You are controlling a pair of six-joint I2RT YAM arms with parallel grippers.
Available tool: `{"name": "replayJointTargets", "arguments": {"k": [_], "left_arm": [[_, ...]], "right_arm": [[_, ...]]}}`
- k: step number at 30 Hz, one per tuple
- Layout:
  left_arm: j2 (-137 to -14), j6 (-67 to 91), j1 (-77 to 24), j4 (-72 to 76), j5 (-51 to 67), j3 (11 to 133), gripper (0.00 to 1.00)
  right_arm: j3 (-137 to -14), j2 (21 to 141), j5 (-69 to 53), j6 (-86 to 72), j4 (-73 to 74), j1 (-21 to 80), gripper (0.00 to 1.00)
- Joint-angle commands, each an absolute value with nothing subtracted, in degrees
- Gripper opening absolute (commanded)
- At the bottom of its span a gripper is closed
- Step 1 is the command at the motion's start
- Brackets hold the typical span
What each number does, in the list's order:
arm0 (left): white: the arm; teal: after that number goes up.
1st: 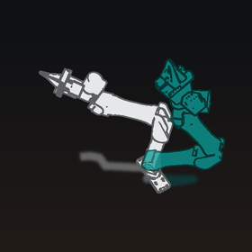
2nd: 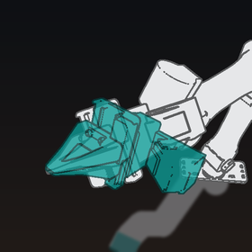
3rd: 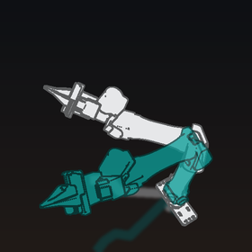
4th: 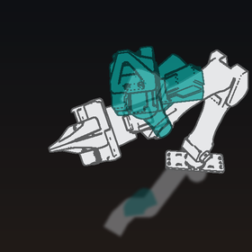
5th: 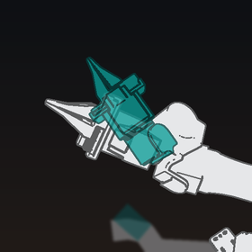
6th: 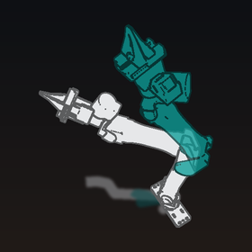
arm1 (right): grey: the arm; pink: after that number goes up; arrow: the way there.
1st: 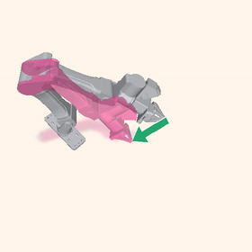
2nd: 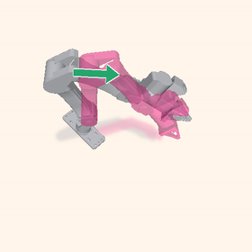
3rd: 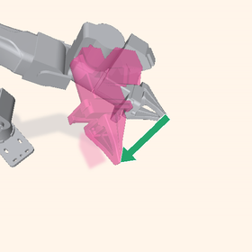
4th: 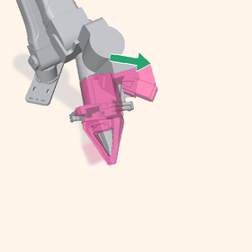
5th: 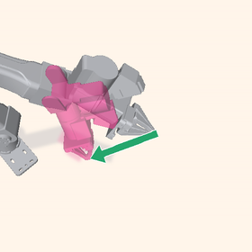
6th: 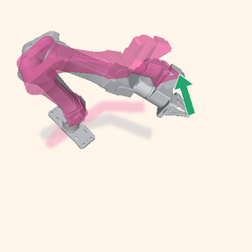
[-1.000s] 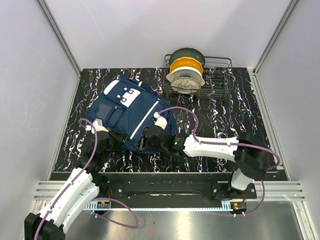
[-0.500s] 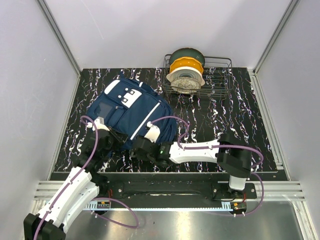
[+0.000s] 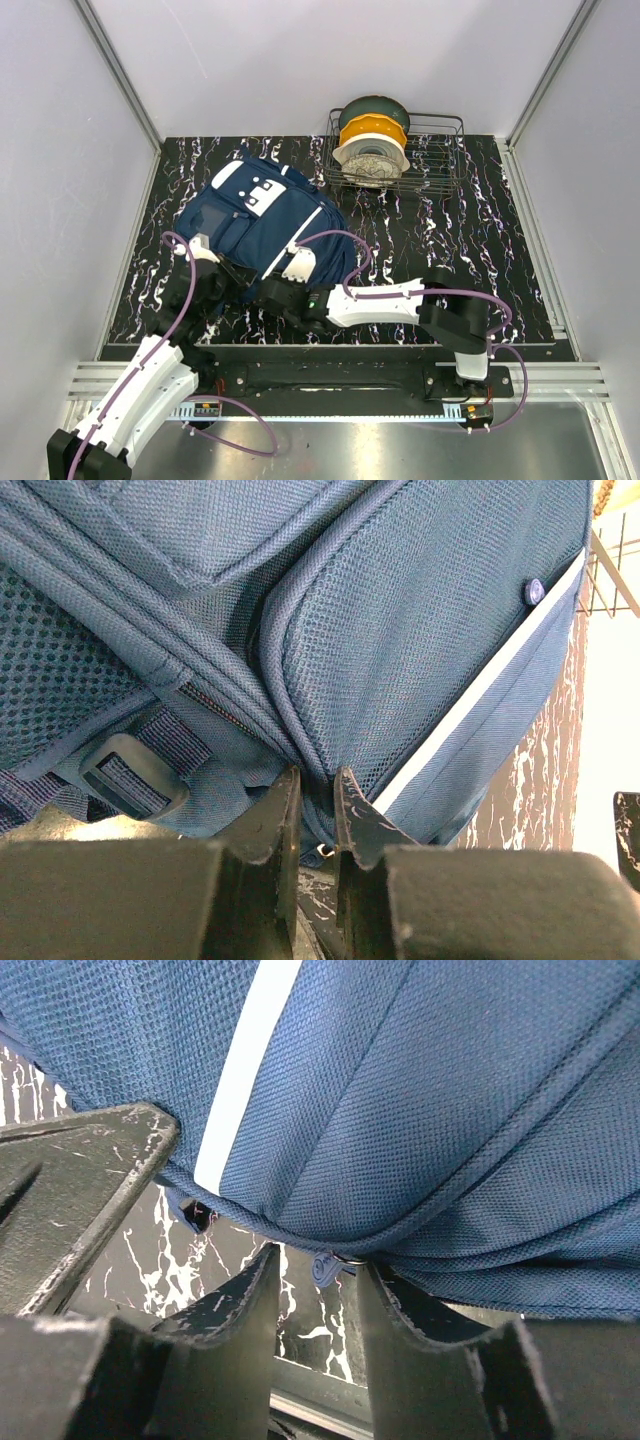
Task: Pack the student bag
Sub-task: Zip the student bag at the center of the board.
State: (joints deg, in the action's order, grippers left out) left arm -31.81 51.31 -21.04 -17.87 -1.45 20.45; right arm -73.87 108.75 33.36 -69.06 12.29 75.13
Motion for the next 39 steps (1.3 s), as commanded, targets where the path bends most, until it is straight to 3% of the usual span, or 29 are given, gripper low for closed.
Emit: {"name": "replayJointTargets", "arguments": {"k": [1, 2, 8, 12, 13, 26, 39], "left_arm": [[-30.5, 49.4, -21.6, -14.0, 5.3, 22.8, 0.00], [-30.4, 49.5, -21.6, -14.0, 5.4, 22.7, 0.00], [-30.4, 49.8, -21.6, -13.9, 6.0, 23.0, 0.00], [-30.4, 49.7, -21.6, -14.2, 6.1, 23.6, 0.00], [-30.4, 49.5, -21.5, -14.5, 5.8, 24.0, 0.00], [-30.6, 44.9, -21.4, -20.1, 1.9, 26.1, 0.00], [-31.3, 42.0, -20.0, -24.3, 1.0, 27.3, 0.00]], "right_arm": [[-76.2, 110.2, 38.7, -68.3, 11.7, 73.9, 0.39], [-76.1, 110.6, 38.1, -68.6, 11.8, 73.8, 0.35], [-75.6, 111.7, 39.3, -71.7, 12.3, 73.9, 0.33], [-71.9, 110.2, 39.3, -71.0, 6.1, 73.9, 0.12], [-71.9, 109.5, 39.5, -70.1, 5.7, 73.8, 0.00], [-57.8, 92.3, 43.9, -51.2, 9.6, 73.4, 0.00], [-44.6, 78.8, 45.0, -41.2, 11.0, 61.9, 0.00]]}}
